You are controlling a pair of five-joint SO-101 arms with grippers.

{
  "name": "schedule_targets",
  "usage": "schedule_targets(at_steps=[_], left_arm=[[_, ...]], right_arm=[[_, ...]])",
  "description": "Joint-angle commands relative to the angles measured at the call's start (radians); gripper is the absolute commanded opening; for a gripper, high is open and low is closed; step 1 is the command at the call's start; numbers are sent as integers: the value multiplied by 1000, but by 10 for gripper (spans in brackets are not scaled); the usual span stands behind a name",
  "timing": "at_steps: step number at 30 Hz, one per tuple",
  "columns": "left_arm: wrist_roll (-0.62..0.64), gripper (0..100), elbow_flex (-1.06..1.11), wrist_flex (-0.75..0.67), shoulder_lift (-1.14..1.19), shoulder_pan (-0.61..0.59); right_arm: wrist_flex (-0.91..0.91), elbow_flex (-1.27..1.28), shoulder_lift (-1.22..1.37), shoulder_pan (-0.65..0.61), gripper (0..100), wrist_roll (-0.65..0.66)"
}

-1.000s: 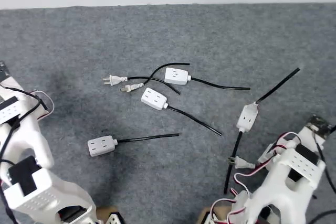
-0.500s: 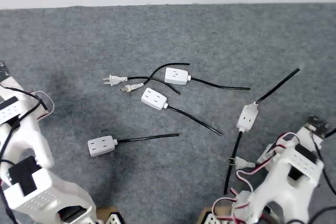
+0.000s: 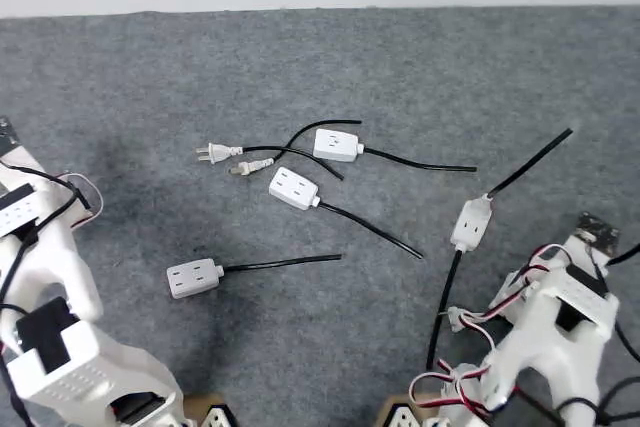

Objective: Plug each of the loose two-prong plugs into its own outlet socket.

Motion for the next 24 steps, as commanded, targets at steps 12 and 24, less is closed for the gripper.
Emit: schedule_targets(at_steps=[12,24], left_arm=[[-11,58,-22,2,-8,11],[-11,58,-22,0,-8,11]], right_arm=[[-36,-181,18,-148,8,493],[-27,-241,-31,-232,14,732]])
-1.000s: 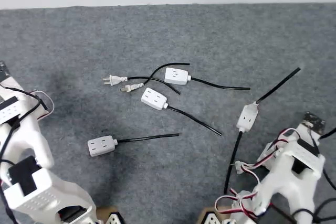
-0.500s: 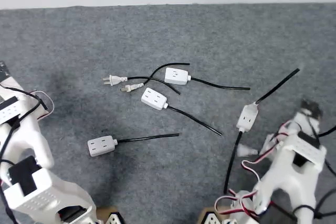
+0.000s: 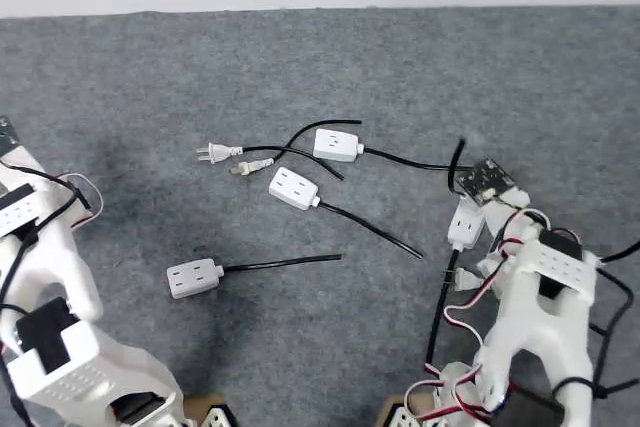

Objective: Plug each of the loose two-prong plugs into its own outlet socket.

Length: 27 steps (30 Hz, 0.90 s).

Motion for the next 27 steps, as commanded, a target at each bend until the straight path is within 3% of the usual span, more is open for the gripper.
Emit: schedule_targets(at_steps=[1,6,8,14,27], left_arm=[[-9,58,-22,0,-8,11],[-9,58,-22,0,-8,11],[-9,58,-22,0,-8,11],[-9,58,-22,0,-8,11],[-46,58,-22,0,-8,12]], right_arm=[[93,-101,-58,-12,28,-236],[300,-91,-74,1,84,-919],[298,-44,-62,-25,97,-1102],[185,15,16,36,190,-1185],[183,-91,39,74,193,-1401]])
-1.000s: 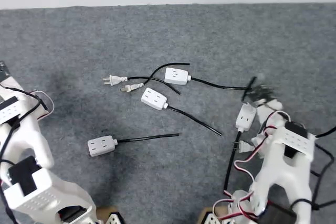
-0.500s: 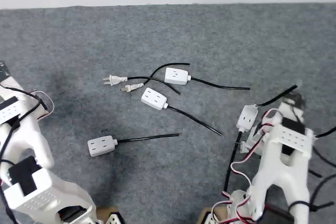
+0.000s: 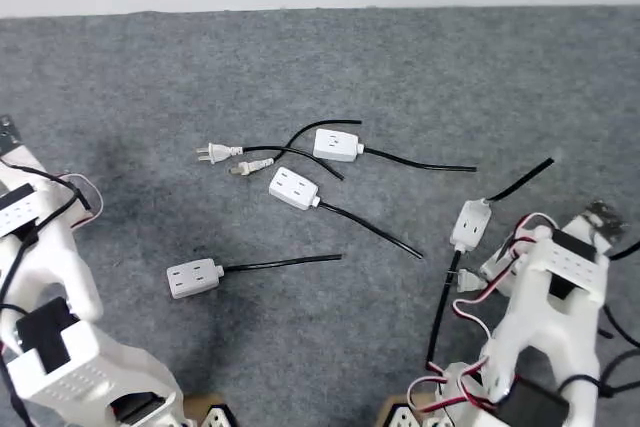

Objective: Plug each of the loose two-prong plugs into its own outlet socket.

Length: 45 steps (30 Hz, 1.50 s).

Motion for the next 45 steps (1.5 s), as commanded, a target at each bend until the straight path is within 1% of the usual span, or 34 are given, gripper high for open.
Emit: schedule_targets(at_steps=[1,6,10,12,14,16,18,23,26,32,34,38,41,45], left_arm=[[-15,58,-22,0,-8,9],[-17,58,-22,0,-8,9],[-17,58,-22,0,-8,9],[-17,58,-22,0,-8,9],[-17,58,-22,0,-8,9],[-17,58,-22,0,-8,9],[-18,58,-22,0,-8,9],[-18,58,-22,0,-8,9],[-18,58,-22,0,-8,9],[-18,58,-22,0,-8,9],[-18,58,-22,0,-8,9],[-18,58,-22,0,-8,9],[-18,58,-22,0,-8,9],[-18,58,-22,0,-8,9]], right_arm=[[-15,-77,-1,8,193,-61],[-143,-28,27,-42,193,-97],[-205,-43,111,-45,192,-94],[-200,-58,154,-47,164,-92],[-194,-80,191,-47,89,-78],[-194,-101,222,-47,10,2],[-174,-107,234,-51,16,54],[-54,-146,194,-64,7,60],[-15,-147,136,-67,7,141],[47,-150,-68,-68,7,241],[67,-150,-157,-81,7,321],[137,-152,-341,-119,7,549],[183,-153,-487,-196,7,663],[282,-178,-636,-375,7,743]])
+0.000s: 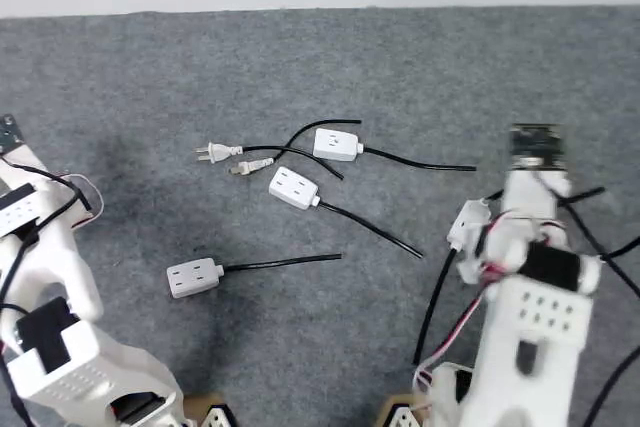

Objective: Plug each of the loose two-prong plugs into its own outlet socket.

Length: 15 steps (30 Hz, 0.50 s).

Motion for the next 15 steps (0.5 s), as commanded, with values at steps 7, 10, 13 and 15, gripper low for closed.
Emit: schedule_targets(at_steps=[7,10,13,15], left_arm=[[-6,58,-22,0,-8,9],[-6,58,-22,0,-8,9],[-6,58,-22,0,-8,9],[-6,58,-22,0,-8,9]], right_arm=[[143,-129,18,-389,7,68],[107,-129,165,-435,7,112],[19,-129,323,-456,7,144],[-51,-133,429,-458,7,163]])
